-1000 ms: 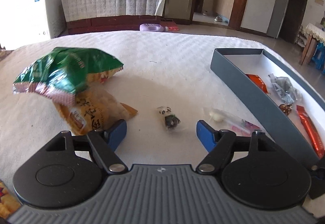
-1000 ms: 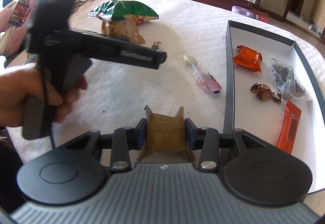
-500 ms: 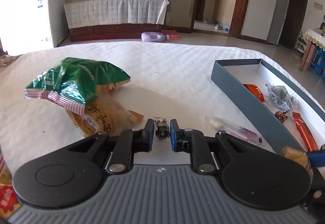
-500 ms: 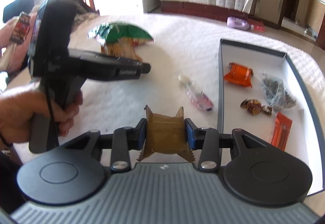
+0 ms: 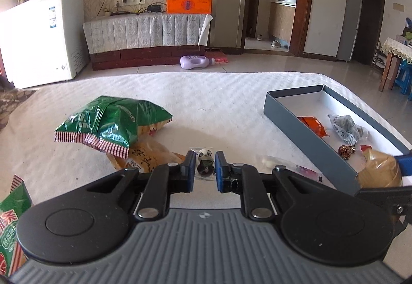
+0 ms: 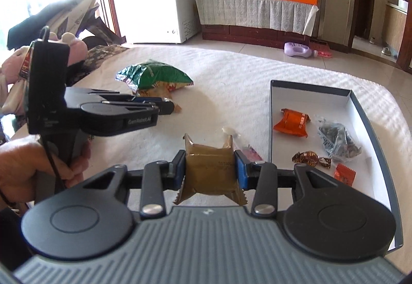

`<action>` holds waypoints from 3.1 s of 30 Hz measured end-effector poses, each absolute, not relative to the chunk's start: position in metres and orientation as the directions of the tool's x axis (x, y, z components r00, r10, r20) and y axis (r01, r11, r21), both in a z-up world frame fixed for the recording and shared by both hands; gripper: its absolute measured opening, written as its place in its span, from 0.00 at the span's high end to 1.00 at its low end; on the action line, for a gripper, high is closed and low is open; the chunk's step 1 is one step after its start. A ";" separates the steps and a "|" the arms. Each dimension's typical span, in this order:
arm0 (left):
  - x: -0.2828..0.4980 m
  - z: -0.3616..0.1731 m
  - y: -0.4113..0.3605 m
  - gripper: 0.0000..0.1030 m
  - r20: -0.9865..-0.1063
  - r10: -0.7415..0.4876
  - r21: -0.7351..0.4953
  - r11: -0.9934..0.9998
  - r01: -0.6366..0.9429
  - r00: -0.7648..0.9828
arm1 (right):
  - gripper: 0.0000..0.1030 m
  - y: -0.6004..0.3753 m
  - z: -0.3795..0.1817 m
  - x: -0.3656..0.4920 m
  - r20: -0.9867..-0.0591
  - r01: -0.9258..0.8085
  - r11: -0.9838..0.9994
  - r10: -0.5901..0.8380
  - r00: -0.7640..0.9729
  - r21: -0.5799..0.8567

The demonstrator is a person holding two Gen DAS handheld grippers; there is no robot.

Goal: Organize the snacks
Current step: 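Lift and carry the brown packet and panda figure over the gray box, then lower the panda figure into the box and open the left gripper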

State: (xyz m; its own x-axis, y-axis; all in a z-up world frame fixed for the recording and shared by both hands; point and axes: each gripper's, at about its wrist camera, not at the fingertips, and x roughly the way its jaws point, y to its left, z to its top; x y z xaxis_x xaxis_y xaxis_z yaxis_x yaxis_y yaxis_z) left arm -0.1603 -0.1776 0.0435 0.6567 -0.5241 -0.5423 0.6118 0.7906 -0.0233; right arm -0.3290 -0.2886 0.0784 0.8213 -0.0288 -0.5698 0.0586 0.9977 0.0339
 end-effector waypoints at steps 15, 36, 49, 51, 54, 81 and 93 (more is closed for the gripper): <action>-0.180 0.056 -0.212 0.82 -0.503 -0.559 0.019 0.756 0.655 0.660 | 0.59 -0.304 0.088 -0.344 -0.545 0.079 0.996 -0.050 0.837 0.031; -0.203 0.070 -0.254 0.82 -0.480 -0.625 -0.007 0.705 0.709 0.616 | 0.59 -0.331 0.092 -0.365 -0.535 0.128 0.991 -0.085 0.840 0.043; -0.218 0.074 -0.281 0.82 -0.470 -0.666 -0.034 0.670 0.742 0.580 | 0.59 -0.351 0.089 -0.378 -0.541 0.173 0.984 -0.118 0.833 0.052; -0.221 0.073 -0.287 0.82 -0.470 -0.671 -0.036 0.663 0.748 0.573 | 0.59 -0.354 0.088 -0.379 -0.544 0.178 0.983 -0.121 0.830 0.052; -0.224 0.072 -0.293 0.82 -0.471 -0.678 -0.040 0.656 0.754 0.565 | 0.59 -0.359 0.088 -0.382 -0.545 0.187 0.981 -0.128 0.828 0.054; -0.222 0.041 -0.351 0.82 -0.527 -0.699 -0.112 0.621 0.776 0.483 | 0.59 -0.397 0.077 -0.397 -0.583 0.293 0.954 -0.200 0.787 0.069; -0.209 0.021 -0.370 0.81 -0.577 -0.680 -0.133 0.625 0.769 0.453 | 0.59 -0.400 0.076 -0.399 -0.587 0.291 0.954 -0.193 0.786 0.076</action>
